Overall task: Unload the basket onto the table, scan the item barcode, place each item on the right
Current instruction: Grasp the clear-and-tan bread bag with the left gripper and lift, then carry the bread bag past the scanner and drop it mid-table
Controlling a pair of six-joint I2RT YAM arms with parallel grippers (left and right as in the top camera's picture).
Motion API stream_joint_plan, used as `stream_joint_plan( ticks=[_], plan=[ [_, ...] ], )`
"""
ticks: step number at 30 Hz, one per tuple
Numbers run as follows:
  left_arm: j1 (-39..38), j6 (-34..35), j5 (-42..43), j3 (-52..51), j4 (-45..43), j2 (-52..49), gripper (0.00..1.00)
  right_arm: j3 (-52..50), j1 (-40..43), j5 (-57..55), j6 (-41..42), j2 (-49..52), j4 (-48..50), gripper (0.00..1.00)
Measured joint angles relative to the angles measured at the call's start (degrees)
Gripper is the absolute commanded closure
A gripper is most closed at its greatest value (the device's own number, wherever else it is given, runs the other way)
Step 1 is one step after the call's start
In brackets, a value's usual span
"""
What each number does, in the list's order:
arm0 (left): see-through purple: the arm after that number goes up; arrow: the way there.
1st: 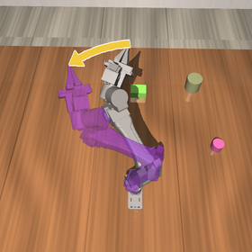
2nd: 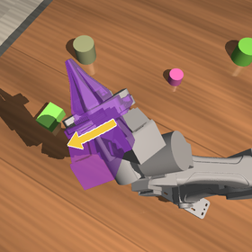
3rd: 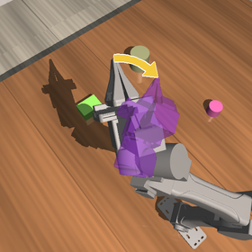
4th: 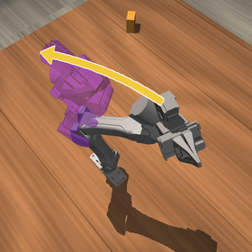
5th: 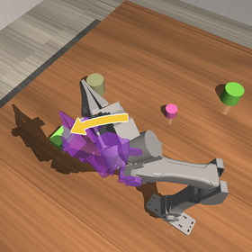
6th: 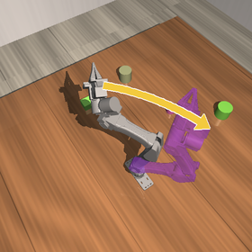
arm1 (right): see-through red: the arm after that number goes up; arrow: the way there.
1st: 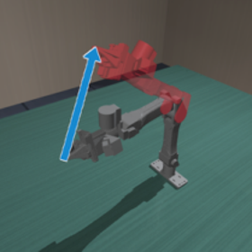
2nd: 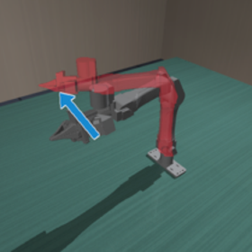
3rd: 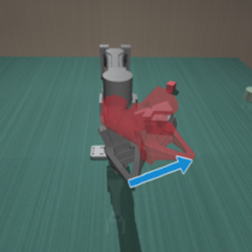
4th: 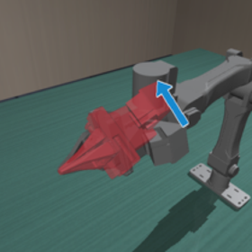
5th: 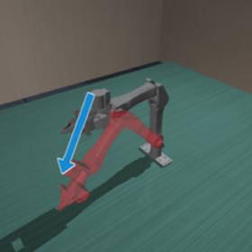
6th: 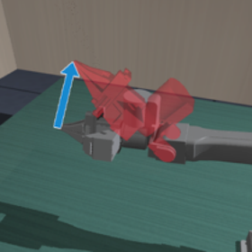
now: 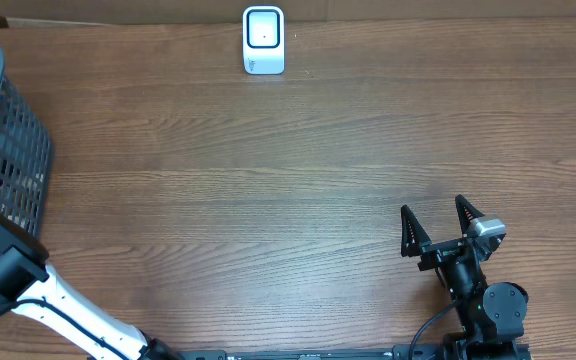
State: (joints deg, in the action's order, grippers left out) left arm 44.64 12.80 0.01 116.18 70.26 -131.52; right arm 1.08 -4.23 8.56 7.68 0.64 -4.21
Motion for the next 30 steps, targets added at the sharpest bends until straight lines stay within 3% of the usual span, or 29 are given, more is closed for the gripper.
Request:
stream_joint_plan(
  ticks=[2,4,6,7,15,20,30],
  plan=[
    [-0.44,-1.62,-0.28,0.04,-0.15,-0.81,0.13,-0.02,0.00,0.00,0.00,0.00,0.04,0.00],
    [-0.79,-2.75,-0.59,0.20,-0.11,-1.16,0.31,0.00,0.00,0.02,0.02,0.00,0.04,0.00],
    [-0.92,-3.67,-1.05,0.48,-0.13,-1.70,0.82,0.00,0.00,0.00,0.00,0.00,0.02,0.00],
    [-0.90,-3.93,-1.20,0.57,-0.13,-1.97,0.96,0.00,0.00,0.00,-0.02,0.00,0.02,0.00],
    [-0.81,-4.42,-0.66,2.45,1.11,-2.97,0.96,0.00,0.00,0.02,0.00,0.00,0.04,0.00],
    [-0.81,-3.48,0.07,8.31,7.89,-5.18,0.96,0.00,0.00,0.02,0.00,0.00,0.02,0.00],
    [-0.98,2.29,1.68,41.11,18.21,-4.52,0.96,0.00,0.00,0.00,0.00,0.00,0.02,0.00]
  ],
)
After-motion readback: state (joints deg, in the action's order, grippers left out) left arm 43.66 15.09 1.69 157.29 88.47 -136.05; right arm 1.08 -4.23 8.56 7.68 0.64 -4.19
